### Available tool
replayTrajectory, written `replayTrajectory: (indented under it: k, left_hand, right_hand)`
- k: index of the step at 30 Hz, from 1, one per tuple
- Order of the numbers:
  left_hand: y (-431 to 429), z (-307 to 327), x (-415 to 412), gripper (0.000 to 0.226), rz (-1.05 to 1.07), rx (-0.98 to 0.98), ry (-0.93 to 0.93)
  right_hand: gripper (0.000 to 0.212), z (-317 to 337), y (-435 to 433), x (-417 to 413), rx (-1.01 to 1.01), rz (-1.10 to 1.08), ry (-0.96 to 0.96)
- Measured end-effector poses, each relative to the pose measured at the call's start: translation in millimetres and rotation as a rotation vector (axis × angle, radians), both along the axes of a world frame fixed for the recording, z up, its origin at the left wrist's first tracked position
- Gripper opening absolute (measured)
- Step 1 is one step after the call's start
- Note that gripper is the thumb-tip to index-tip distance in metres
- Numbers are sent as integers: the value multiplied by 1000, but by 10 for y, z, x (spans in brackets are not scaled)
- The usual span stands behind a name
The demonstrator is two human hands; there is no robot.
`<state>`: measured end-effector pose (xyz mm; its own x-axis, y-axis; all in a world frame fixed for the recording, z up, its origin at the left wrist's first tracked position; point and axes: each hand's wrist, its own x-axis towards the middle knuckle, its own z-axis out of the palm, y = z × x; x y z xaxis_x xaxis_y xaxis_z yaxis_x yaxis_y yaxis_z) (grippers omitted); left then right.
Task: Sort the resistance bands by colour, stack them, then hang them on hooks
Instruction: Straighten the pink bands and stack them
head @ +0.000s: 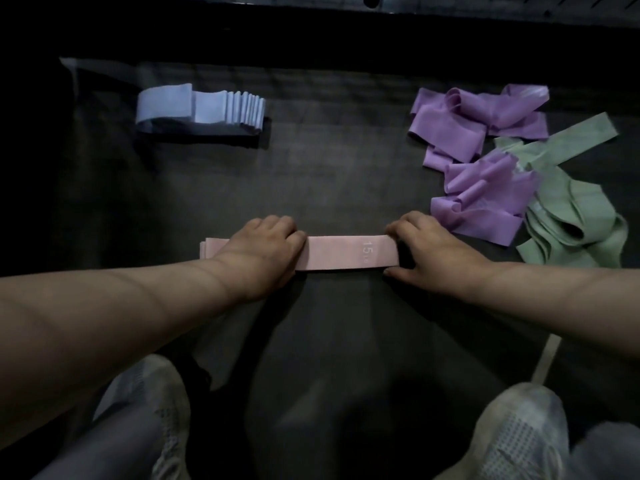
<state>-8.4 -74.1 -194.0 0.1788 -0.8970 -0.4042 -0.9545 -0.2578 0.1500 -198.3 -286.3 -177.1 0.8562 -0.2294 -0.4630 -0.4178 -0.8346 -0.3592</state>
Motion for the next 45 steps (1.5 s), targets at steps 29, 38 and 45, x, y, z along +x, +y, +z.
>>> replayTrajectory:
  k: [29, 38, 45]
  left_hand:
    - [737, 56, 314, 13, 1657, -128, 707]
    - [691, 56, 273, 10, 1640, -170, 681]
    - [733, 56, 345, 12, 1615, -163, 694]
  right_hand:
    - [9, -72, 287, 164, 437, -989, 144]
    - [24, -111, 253, 175, 344, -915, 155]
    - [25, -99, 278, 224, 402, -973, 148]
